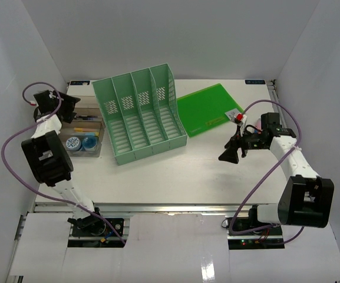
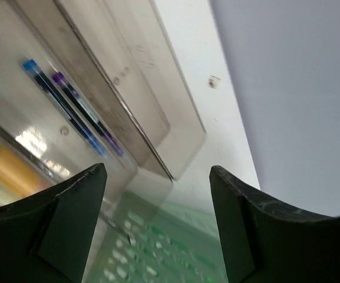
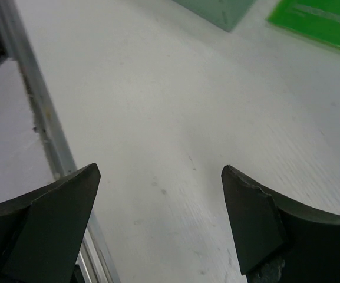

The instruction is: Organize the desk

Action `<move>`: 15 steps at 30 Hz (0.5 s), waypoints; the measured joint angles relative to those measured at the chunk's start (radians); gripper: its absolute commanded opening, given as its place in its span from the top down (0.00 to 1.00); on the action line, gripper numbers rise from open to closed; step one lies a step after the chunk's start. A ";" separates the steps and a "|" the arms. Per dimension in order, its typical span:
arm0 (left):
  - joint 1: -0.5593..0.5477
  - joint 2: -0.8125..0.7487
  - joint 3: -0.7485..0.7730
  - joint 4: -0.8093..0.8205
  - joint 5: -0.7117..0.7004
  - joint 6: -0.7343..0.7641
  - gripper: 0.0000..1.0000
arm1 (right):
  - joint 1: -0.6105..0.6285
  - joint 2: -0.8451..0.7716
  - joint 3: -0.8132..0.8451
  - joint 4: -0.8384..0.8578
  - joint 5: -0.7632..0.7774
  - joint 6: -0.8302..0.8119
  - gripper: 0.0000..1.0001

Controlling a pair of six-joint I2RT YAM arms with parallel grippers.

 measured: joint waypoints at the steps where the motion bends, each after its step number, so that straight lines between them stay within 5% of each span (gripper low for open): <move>1: 0.004 -0.042 -0.016 -0.001 0.007 0.015 0.17 | -0.001 -0.027 -0.015 0.054 0.060 0.054 0.10; 8: 0.024 -0.517 -0.298 0.083 0.080 0.110 0.07 | -0.002 -0.144 -0.064 0.334 0.588 0.411 0.10; 15: -0.080 -0.963 -0.656 0.240 0.214 0.068 0.04 | -0.028 -0.064 -0.041 0.416 0.984 0.709 0.10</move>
